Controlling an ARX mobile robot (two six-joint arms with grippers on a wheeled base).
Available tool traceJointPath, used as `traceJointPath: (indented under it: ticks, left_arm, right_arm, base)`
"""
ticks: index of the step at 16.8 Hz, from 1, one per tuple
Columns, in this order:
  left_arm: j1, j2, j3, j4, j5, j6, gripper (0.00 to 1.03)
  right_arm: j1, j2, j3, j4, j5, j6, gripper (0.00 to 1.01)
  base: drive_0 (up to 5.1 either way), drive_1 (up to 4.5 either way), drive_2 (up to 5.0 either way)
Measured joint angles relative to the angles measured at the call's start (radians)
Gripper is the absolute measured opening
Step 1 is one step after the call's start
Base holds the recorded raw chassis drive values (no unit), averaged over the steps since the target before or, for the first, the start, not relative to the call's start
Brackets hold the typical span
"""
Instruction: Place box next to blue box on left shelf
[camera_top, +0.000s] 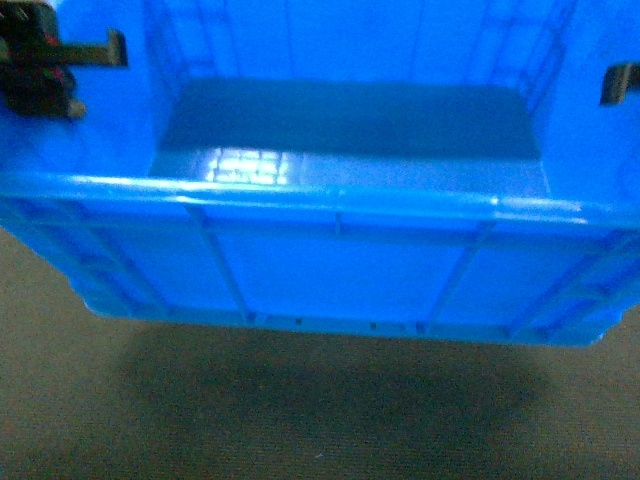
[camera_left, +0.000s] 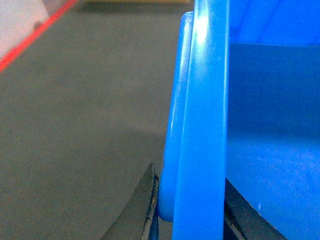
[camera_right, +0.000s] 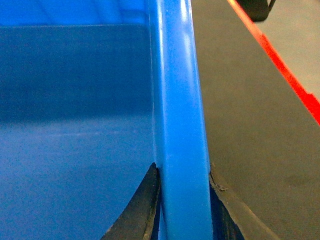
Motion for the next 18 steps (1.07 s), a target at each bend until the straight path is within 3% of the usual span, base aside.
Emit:
traceJointPath:
  ticks: [10,13,16,18]
  left_arm:
    - [-0.061,-0.251,-0.188,0.091,-0.107,0.033,0.20]
    - [-0.164,-0.474,-0.371,0.006,-0.224,0.026,0.20]
    - [-0.244,-0.699,-0.465,-0.050,-0.329,0.025,0.20]
    - [-0.292,-0.810,-0.502,-0.068,-0.388,0.047,0.20]
  right_arm:
    - [0.060,-0.236,-0.156,0.026,0.068,0.000,0.19]
    - [0.111,-0.441,-0.313,-0.056,0.113,0.000,0.19]
    - [0.150,-0.605,-0.364,-0.119,0.148,-0.008,0.19]
    - [0.175,-0.703,-0.391,-0.139,0.155,-0.027,0.19]
  base:
    - [0.0,0.00,0.0]
    - [0.0,0.00,0.0]
    - [0.0,0.00,0.0]
    - [0.0,0.00,0.0]
